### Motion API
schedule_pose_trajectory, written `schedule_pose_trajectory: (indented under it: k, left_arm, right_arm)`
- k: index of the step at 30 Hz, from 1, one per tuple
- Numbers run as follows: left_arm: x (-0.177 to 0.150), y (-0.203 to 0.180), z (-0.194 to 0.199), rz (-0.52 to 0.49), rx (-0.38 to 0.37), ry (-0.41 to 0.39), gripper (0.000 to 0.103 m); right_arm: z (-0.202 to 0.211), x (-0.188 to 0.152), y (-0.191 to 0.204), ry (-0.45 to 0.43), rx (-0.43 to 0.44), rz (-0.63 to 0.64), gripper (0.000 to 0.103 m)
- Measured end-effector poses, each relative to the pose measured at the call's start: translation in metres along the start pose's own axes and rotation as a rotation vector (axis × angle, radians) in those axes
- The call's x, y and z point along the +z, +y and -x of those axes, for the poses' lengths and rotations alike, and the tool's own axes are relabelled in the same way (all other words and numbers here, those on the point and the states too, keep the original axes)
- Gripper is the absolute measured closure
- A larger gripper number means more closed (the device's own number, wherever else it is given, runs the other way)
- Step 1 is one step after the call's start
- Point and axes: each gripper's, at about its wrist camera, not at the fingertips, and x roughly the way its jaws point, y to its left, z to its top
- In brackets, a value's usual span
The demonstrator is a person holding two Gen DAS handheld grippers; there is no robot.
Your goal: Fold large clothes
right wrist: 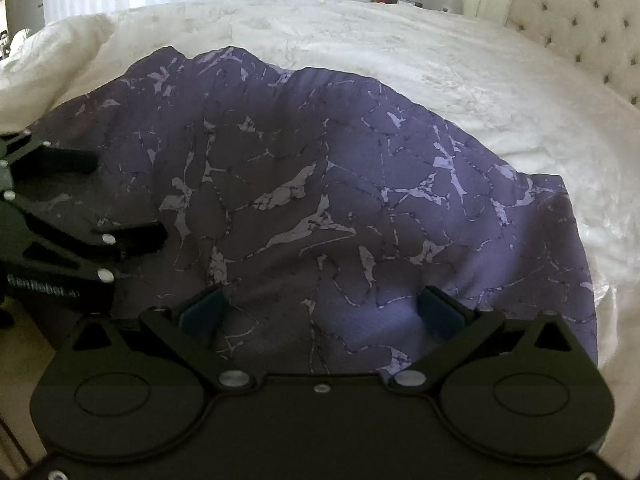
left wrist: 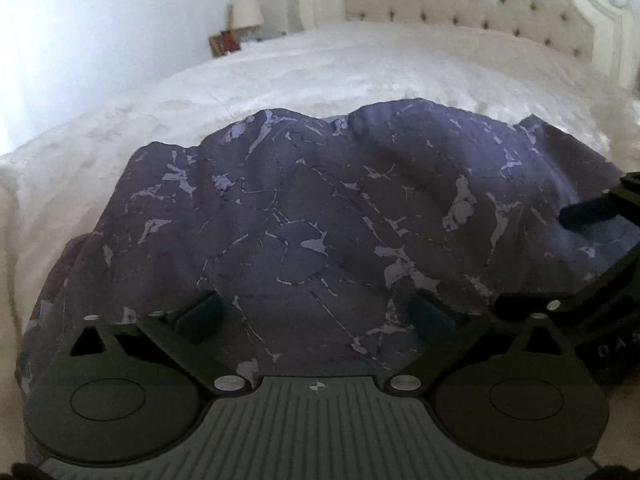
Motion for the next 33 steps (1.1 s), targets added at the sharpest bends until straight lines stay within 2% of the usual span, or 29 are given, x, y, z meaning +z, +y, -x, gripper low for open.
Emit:
schedule_pose_trajectory:
  k: [10,13,17,21,25,27,30,33]
  left_arm:
    - [-0.006,-0.001,0.003,0.019,0.01,-0.029,0.0]
    - [-0.009,0.0,0.001,0.027,0.001,-0.038,0.0]
    - [-0.01,0.001,0.002,0.039,-0.007,-0.04,0.0]
    - [-0.011,0.0,0.002,0.038,-0.003,-0.048,0.0]
    - [-0.012,-0.001,0.003,0.041,-0.001,-0.05,0.0]
    - [-0.012,-0.001,0.002,0.041,-0.002,-0.049,0.0]
    - [-0.012,0.0,0.002,0.044,-0.005,-0.046,0.0]
    - [-0.011,0.001,0.002,0.047,-0.006,-0.045,0.0]
  right_arm:
    - [0.001,-0.004,-0.005,-0.041,0.014,-0.022,0.0]
    - [0.005,0.004,-0.013,-0.005,0.075,-0.029,0.0]
    - [0.033,0.009,-0.055,-0.036,0.197,-0.227,0.001]
    - [0.069,0.002,-0.112,-0.104,0.127,-0.415,0.001]
    - [0.071,-0.018,-0.169,-0.038,0.101,-0.57,0.001]
    - [0.057,-0.03,-0.188,0.038,0.153,-0.638,0.001]
    - [0.032,-0.045,-0.195,0.134,0.319,-0.722,0.001]
    - [0.019,-0.042,-0.187,0.146,0.473,-0.712,0.001]
